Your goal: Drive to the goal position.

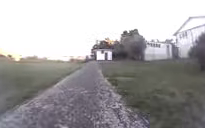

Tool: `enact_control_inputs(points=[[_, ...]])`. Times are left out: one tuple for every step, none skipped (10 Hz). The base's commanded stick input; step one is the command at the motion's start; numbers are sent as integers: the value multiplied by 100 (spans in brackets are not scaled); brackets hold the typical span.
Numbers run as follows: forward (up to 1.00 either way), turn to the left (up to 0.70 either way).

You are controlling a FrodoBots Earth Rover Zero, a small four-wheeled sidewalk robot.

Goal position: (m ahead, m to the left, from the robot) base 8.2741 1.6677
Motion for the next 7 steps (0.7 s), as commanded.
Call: enact_control_inputs(points=[[100, 0], [100, 39], [100, 40], [100, 34], [100, 19], [100, 0], [100, 0]])
